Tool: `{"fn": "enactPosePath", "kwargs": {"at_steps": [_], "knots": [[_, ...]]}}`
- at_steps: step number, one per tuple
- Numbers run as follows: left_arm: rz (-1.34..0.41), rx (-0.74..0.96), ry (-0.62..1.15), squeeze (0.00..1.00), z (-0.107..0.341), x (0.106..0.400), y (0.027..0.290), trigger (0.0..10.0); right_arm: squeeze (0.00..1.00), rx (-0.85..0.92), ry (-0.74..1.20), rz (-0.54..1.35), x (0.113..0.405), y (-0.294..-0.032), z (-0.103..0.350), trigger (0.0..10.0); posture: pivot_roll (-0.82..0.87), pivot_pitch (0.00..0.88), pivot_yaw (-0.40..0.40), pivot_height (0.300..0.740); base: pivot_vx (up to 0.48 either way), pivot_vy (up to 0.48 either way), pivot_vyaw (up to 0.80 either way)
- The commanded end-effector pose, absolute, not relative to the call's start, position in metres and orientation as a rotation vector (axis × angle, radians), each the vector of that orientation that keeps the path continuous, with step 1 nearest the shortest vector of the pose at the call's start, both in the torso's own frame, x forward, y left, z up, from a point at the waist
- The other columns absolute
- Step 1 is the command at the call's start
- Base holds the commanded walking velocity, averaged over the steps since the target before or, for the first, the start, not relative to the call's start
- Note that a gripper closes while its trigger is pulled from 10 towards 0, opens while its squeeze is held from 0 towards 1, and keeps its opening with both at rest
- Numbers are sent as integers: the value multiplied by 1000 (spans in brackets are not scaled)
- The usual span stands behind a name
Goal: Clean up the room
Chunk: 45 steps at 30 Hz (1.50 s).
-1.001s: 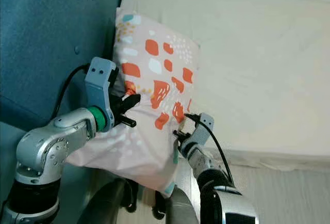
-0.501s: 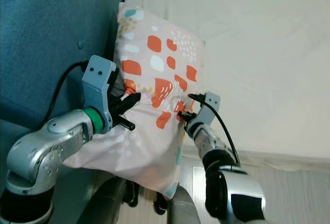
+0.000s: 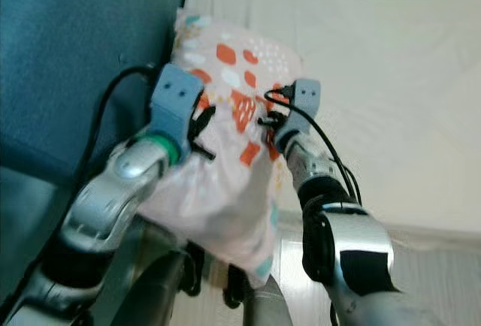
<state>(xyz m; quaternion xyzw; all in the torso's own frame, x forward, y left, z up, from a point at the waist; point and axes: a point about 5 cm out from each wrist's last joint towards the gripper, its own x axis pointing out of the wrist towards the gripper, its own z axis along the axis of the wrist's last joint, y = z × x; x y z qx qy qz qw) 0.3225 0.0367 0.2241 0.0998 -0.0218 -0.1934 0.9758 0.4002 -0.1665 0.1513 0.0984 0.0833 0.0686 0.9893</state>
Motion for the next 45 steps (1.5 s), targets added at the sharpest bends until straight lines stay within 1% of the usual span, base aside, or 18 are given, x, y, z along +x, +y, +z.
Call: {"fn": "enactPosePath", "kwargs": {"at_steps": [1,4,5,6,7,9,11,33,34,35,36,37,38,39,40,41,43,45], "knots": [[-315,198,-144,0,243,340,29,0,0,187,200,147,398,-165,144,10000,126,260,27,740,0,0,0],[-251,187,-182,0,258,356,28,0,0,184,190,150,399,-167,147,10000,113,250,24,740,0,0,0],[-251,187,-182,0,258,356,28,0,0,184,190,150,399,-167,147,10000,113,250,24,740,0,0,0],[-214,183,-213,0,270,364,30,0,0,205,182,148,399,-168,148,10000,106,242,21,740,0,0,0],[-214,183,-213,0,270,364,30,0,0,205,182,148,399,-168,148,10000,106,242,21,740,0,0,0],[-136,167,-282,0,295,377,37,0,0,255,170,172,398,-166,146,10000,93,234,23,740,0,0,0],[-93,156,-322,0,307,383,41,0,0,284,166,197,397,-162,144,10000,87,230,22,740,0,0,0],[-54,139,-368,0,309,399,36,0,0,291,164,206,396,-162,143,10000,87,230,22,740,0,0,0],[108,32,-449,0,337,399,56,0,0,320,246,258,378,-145,104,10000,59,216,30,740,0,0,0],[58,33,-407,0,338,401,45,6353,0,354,313,301,357,-128,71,10000,65,221,39,740,0,0,0],[-40,58,-349,0,327,400,29,10000,0,390,350,328,341,-115,51,10000,67,225,40,740,0,0,0],[-40,58,-349,0,327,400,29,10000,0,390,350,328,341,-115,51,10000,67,225,40,740,0,0,0],[-153,106,-297,0,312,396,11,10000,0,414,364,341,333,-109,42,10000,68,228,40,740,0,0,0],[-153,106,-297,0,312,396,11,10000,0,414,364,341,333,-109,42,10000,68,228,40,740,0,0,0],[-317,150,-247,0,285,384,-12,10000,0,437,335,345,334,-107,45,10000,72,227,41,740,0,0,0],[-317,150,-247,0,285,384,-12,10000,0,437,335,345,334,-107,45,10000,72,227,41,740,0,0,0],[-405,153,-261,0,273,370,-23,10000,0,445,298,356,338,-106,52,10000,77,228,41,740,0,0,0],[-436,158,-269,0,269,364,-27,10000,0,447,287,361,339,-105,54,10000,80,227,42,740,0,0,0]]}}
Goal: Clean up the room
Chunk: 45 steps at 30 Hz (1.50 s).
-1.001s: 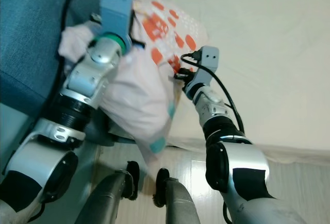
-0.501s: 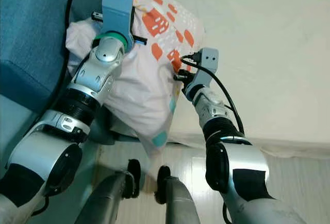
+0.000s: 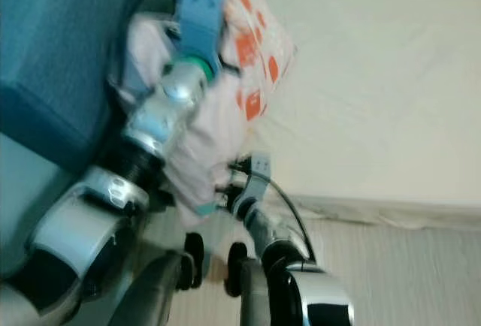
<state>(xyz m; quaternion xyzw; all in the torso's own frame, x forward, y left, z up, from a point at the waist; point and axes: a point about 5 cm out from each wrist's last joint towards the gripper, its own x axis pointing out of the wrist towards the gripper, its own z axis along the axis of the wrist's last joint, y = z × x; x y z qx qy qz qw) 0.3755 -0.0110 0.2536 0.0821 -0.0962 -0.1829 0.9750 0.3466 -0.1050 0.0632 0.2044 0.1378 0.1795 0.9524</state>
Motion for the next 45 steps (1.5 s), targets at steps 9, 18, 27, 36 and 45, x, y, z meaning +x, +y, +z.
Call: {"fn": "enactPosePath", "kwargs": {"at_steps": [9,18,27,36,45], "knots": [[-429,252,-288,0,247,353,-37,10000,0,454,269,371,337,-101,54,10000,81,218,45,740,0,0,0],[-419,281,-225,0,233,351,-30,10000,0,448,260,371,333,-101,51,10000,82,218,49,740,0,0,0],[-456,240,-260,0,232,340,-19,10000,0,290,12,297,340,-122,80,10000,79,217,59,740,0,0,0],[-501,182,-308,0,237,325,-2,10000,0,127,-309,133,331,-167,139,10000,47,205,78,740,0,0,0],[-527,238,-273,0,223,320,-3,10000,0,109,-283,108,323,-171,130,10000,33,198,84,740,0,0,0]]}}
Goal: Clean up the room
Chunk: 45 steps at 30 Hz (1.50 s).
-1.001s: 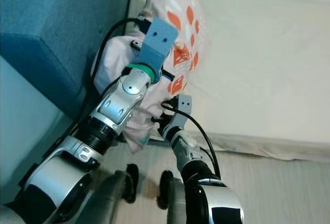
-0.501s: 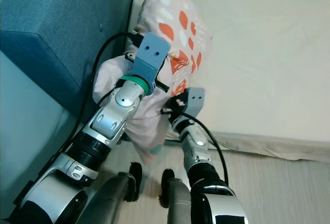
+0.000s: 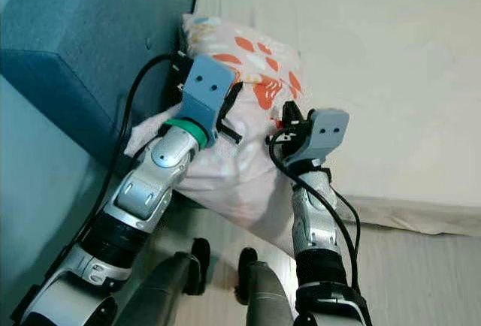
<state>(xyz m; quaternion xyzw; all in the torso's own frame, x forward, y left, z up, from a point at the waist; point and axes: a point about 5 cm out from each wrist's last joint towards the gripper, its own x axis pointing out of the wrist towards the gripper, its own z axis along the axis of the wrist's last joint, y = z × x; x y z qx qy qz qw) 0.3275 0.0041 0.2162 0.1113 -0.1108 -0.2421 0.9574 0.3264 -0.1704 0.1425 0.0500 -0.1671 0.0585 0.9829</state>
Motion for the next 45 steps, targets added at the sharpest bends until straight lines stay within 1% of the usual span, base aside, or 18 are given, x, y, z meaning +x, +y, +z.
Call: {"fn": "enactPosePath", "kwargs": {"at_steps": [1,6,7,8,9,11,13,17,24,25,26,32,34,38,39,41,42,45], "knots": [[-536,255,-261,0,219,320,-5,10000,0,120,-254,104,321,-171,122,10000,33,198,84,740,0,0,0],[-556,280,-230,0,212,318,-5,10000,0,143,-201,88,317,-168,112,10000,36,197,85,740,0,0,0],[-558,284,-223,122,211,318,-4,10000,0,148,-194,86,316,-168,111,10000,36,197,85,740,0,0,0],[-559,286,-217,345,210,318,-3,10000,0,150,-190,85,315,-167,111,10000,37,196,85,740,0,0,0],[-557,289,-203,1000,207,319,-2,10000,0,151,-186,82,315,-167,112,10000,37,197,85,740,0,0,0],[-530,294,-167,1000,201,322,2,10000,0,151,-181,78,315,-168,112,10000,37,197,85,740,0,0,0],[-530,294,-167,1000,201,322,2,10000,0,151,-181,78,315,-168,112,10000,37,197,85,740,0,0,0],[-413,337,-84,1000,188,333,13,10000,0,154,-178,75,316,-169,112,10000,37,198,84,740,0,0,0],[-367,376,-71,1000,185,336,19,10000,0,157,-167,78,315,-167,110,10000,39,198,84,740,0,0,0],[-365,376,-78,153,185,335,20,10000,0,157,-164,79,315,-167,110,10000,41,195,84,740,0,0,0],[-365,369,-85,0,186,334,20,10000,0,157,-161,80,315,-167,110,10000,41,195,84,740,0,0,0],[-377,332,-113,0,191,327,21,10000,0,142,-150,97,315,-165,109,10000,41,187,83,740,0,0,0],[-399,303,-108,0,189,318,25,10000,0,129,-145,118,313,-161,108,10000,40,184,84,740,0,0,0],[-411,251,-55,0,177,300,39,10000,0,114,-145,143,308,-156,107,10000,35,170,96,740,0,0,0],[-411,251,-55,0,177,300,39,10000,0,114,-145,143,308,-156,107,10000,35,170,96,740,0,0,0],[-390,173,-9,0,172,294,53,10000,0,113,-151,150,306,-155,109,10000,35,167,96,740,0,0,0],[-390,173,-9,0,172,294,53,10000,0,113,-151,150,306,-155,109,10000,35,167,96,740,0,0,0],[-378,110,18,0,166,291,66,10000,0,133,-141,167,303,-153,110,10000,24,147,87,740,0,0,0]]}}
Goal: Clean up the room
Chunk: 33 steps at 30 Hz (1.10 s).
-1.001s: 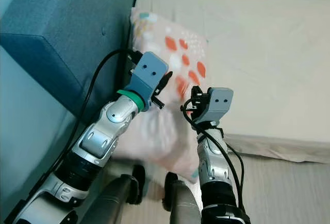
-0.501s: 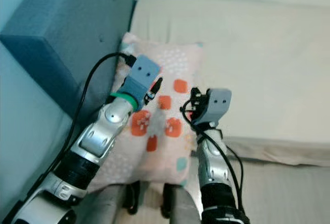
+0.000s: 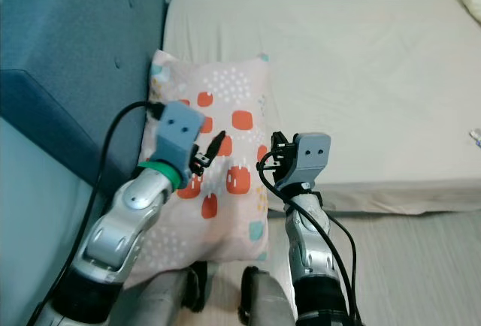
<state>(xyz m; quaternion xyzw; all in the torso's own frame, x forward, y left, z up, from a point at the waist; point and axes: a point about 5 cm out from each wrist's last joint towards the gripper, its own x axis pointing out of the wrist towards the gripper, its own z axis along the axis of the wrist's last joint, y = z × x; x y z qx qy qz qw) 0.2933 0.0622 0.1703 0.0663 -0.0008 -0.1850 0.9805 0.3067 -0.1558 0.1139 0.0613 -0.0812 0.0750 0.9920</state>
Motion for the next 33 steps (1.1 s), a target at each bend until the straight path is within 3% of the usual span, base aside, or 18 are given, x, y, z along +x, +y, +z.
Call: {"fn": "enactPosePath", "kwargs": {"at_steps": [1,17,33], "knots": [[-375,117,13,0,164,291,70,10000,0,144,-138,174,303,-152,111,10000,20,143,85,740,0,0,0],[-446,198,-34,0,161,286,70,10000,0,245,-81,189,302,-143,106,10000,3,106,73,740,0,0,0],[-446,238,-51,0,150,287,73,10000,0,228,-69,181,307,-147,105,10000,-5,71,58,740,0,0,0]]}}
